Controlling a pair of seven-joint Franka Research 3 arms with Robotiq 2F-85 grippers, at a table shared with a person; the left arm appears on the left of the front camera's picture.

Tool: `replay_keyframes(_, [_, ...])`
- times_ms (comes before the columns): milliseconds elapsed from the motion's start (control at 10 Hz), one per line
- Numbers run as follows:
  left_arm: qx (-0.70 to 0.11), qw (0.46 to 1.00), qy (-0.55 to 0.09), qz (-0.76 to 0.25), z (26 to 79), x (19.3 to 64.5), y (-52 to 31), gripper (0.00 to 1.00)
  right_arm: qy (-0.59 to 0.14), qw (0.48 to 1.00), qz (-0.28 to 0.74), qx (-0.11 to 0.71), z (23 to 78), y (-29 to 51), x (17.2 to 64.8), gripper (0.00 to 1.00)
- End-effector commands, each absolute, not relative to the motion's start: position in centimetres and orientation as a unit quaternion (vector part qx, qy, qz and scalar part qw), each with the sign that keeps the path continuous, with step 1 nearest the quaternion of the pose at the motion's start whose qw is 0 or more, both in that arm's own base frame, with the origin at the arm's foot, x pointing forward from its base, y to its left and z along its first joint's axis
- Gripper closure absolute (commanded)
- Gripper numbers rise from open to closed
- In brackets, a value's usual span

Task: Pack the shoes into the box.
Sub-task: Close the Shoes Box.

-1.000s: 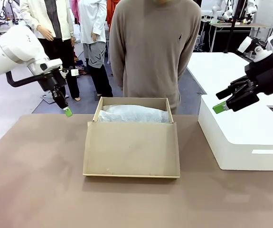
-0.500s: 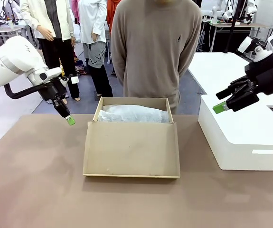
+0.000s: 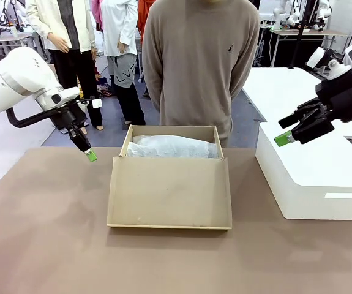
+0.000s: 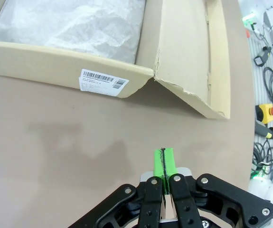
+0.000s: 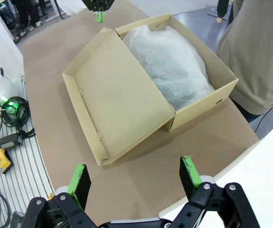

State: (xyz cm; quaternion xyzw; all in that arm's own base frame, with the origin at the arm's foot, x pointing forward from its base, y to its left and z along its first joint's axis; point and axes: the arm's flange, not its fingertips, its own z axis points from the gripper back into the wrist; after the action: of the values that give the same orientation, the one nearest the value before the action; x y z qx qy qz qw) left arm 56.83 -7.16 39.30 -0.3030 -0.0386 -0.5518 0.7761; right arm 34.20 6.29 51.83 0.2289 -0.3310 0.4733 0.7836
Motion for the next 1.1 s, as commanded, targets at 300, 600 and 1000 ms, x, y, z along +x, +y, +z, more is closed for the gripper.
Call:
replay_keyframes(300, [-0.31,0.78,-0.052,-0.541,37.6,56.0,-7.6,1.0,-0.344,0.771,0.479,0.239,51.6,6.4,34.6,0.0])
replay_keyframes(600, [-0.32,0.781,-0.056,-0.533,35.6,54.8,-8.2,1.0,-0.344,0.771,0.479,0.239,51.6,6.4,34.6,0.0])
replay_keyframes(1000, [-0.333,0.781,-0.066,-0.524,33.5,53.9,-9.4,1.0,-0.344,0.771,0.479,0.239,51.6,6.4,34.6,0.0])
